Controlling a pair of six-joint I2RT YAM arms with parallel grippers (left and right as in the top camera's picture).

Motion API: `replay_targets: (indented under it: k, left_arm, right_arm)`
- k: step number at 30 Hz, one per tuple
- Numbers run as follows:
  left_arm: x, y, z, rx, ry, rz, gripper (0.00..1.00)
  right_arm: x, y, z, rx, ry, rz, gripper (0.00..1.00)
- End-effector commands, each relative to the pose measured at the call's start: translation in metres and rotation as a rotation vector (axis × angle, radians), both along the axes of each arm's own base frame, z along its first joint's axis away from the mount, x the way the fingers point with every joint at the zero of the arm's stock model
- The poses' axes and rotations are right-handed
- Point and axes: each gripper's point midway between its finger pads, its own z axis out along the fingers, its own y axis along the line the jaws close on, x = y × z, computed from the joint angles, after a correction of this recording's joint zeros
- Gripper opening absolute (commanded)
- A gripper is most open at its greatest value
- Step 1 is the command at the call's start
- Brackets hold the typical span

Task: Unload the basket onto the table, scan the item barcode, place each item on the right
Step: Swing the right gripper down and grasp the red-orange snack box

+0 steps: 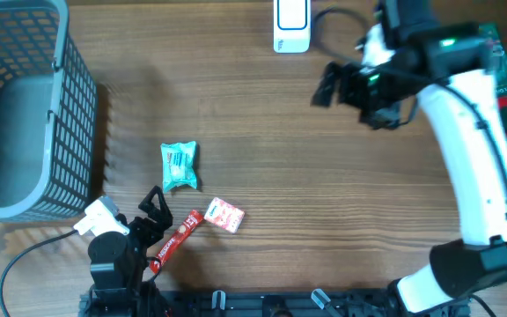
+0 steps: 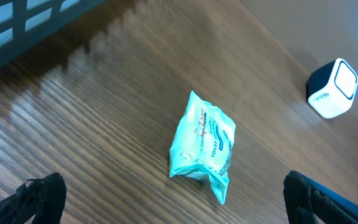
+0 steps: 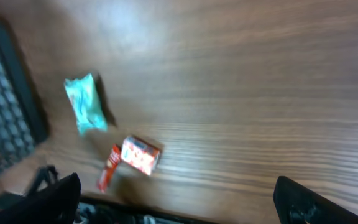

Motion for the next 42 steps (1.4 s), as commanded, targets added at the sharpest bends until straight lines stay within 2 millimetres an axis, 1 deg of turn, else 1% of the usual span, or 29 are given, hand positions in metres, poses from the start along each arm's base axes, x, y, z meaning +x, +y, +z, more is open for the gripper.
replay_targets:
  k: [1, 4, 6, 7, 9, 12, 14, 16, 19, 20, 22, 24, 27, 30, 34, 38, 42]
  left_arm:
    - [0.0, 0.001, -0.005, 0.0, 0.01, 0.007, 1.0]
    - [0.0, 0.001, -0.005, -0.001, 0.01, 0.006, 1.0]
    - [0.0, 0.001, -0.005, -0.001, 0.01, 0.006, 1.0]
    - [0.0, 0.001, -0.005, -0.001, 0.01, 0.006, 1.0]
    - [0.0, 0.001, -0.005, -0.001, 0.01, 0.006, 1.0]
    - [0.0, 0.001, -0.005, -0.001, 0.01, 0.006, 1.0]
    - [0.0, 0.001, -0.005, 0.0, 0.01, 0.007, 1.0]
    - [0.0, 0.001, -0.005, -0.001, 0.01, 0.006, 1.0]
    - [0.0, 0.001, -0.005, -0.001, 0.01, 0.006, 1.0]
    - [0.0, 0.001, -0.005, -0.001, 0.01, 0.006, 1.0]
    - [0.0, 0.001, -0.005, -0.001, 0.01, 0.006, 1.0]
    - [0.0, 0.001, -0.005, 0.0, 0.01, 0.007, 1.0]
    - [0.0, 0.001, -0.005, -0.001, 0.01, 0.006, 1.0]
    - [0.0, 0.001, -0.005, -0.001, 0.01, 0.006, 1.0]
    - [0.0, 0.001, -0.005, 0.0, 0.01, 0.007, 1.0]
    - [0.0, 0.001, -0.005, -0.001, 0.01, 0.006, 1.0]
    - [0.0, 0.001, -0.005, -0.001, 0.01, 0.006, 1.0]
  right_arm:
    - [-0.021, 0.033, -0.043, -0.117, 0.058, 0.023, 1.0]
    - [-0.051, 0.066, -0.085, -0.129, 0.136, 0.048, 1.0]
    - [-0.078, 0.087, -0.112, -0.106, 0.207, 0.07, 1.0]
    - [-0.093, 0.101, -0.126, -0.074, 0.243, 0.083, 0.99]
    - [-0.112, 0.126, -0.146, -0.003, 0.275, 0.101, 0.91]
    - [-0.126, 0.152, -0.166, 0.066, 0.254, 0.139, 0.83]
    - [-0.132, 0.163, -0.176, 0.089, 0.228, 0.169, 0.81]
    - [-0.133, 0.172, -0.184, 0.117, 0.197, 0.167, 0.81]
    - [-0.127, 0.173, -0.195, 0.111, 0.173, 0.115, 0.81]
    - [-0.129, 0.171, -0.201, 0.103, 0.197, 0.072, 0.79]
    - [-0.135, 0.17, -0.209, 0.097, 0.249, 0.028, 0.74]
    - [-0.144, 0.171, -0.218, 0.097, 0.302, 0.011, 0.71]
    - [-0.153, 0.17, -0.228, 0.077, 0.344, -0.022, 0.72]
    - [-0.154, 0.17, -0.236, 0.067, 0.359, -0.036, 0.73]
    - [-0.153, 0.174, -0.24, 0.081, 0.362, -0.031, 0.73]
    - [-0.146, 0.181, -0.239, 0.108, 0.331, -0.026, 0.72]
    - [-0.142, 0.178, -0.242, 0.091, 0.308, -0.034, 0.69]
